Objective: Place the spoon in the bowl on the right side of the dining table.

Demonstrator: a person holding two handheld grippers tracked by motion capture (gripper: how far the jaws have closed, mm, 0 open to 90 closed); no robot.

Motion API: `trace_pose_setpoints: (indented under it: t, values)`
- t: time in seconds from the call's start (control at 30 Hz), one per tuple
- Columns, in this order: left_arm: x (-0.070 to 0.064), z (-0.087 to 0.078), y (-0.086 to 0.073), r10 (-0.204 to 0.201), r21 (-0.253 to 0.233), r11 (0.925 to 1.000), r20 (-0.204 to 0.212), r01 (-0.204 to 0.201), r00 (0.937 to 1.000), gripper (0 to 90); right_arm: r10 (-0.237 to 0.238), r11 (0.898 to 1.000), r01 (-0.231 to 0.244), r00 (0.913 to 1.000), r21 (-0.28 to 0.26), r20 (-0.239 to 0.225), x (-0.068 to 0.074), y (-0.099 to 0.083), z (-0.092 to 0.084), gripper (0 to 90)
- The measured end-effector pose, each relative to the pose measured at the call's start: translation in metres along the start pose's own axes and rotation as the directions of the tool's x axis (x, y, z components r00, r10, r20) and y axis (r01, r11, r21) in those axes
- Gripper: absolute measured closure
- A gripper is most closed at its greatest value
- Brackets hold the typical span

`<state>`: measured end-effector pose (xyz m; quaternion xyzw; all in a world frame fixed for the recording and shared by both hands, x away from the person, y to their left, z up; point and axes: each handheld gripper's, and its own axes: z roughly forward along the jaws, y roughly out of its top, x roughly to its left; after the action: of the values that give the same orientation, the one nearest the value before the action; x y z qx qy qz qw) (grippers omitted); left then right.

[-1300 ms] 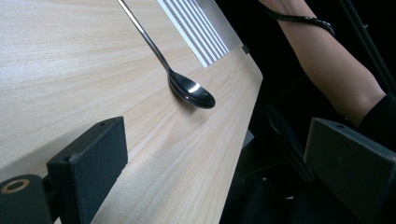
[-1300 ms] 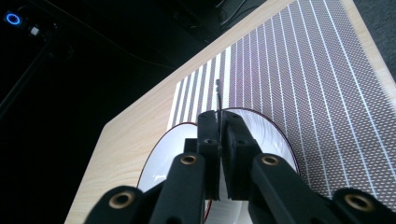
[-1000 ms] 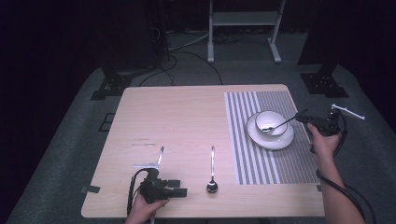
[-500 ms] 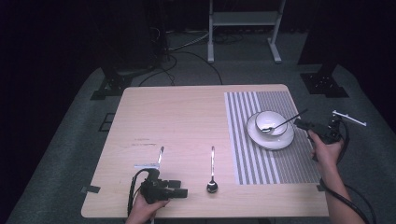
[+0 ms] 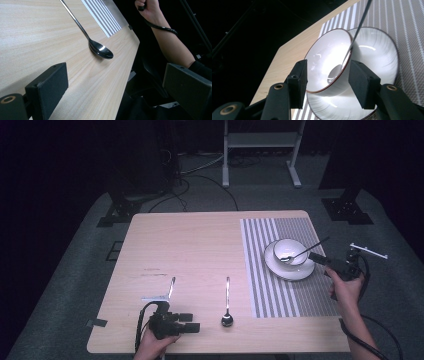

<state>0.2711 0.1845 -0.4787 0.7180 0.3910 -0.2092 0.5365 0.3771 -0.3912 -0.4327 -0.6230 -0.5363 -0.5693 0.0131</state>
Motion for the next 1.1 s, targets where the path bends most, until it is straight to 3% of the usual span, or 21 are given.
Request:
trace_pose_setpoints:
  t: [0.27,1.1]
  values:
    - [-0.001,-0.001,0.000,0.001,-0.002,1.0000,-0.005,-0.001,1.0000,4.8,-0.020,1.000,0.020,0.9998,0.011,-0.009,0.006,-0.008,-0.003,46.6]
    - [-0.001,-0.001,0.000,0.008,-0.005,1.0000,-0.008,-0.008,0.9999,4.8,-0.001,0.999,0.003,0.9975,0.032,-0.070,0.006,-0.044,-0.004,45.3]
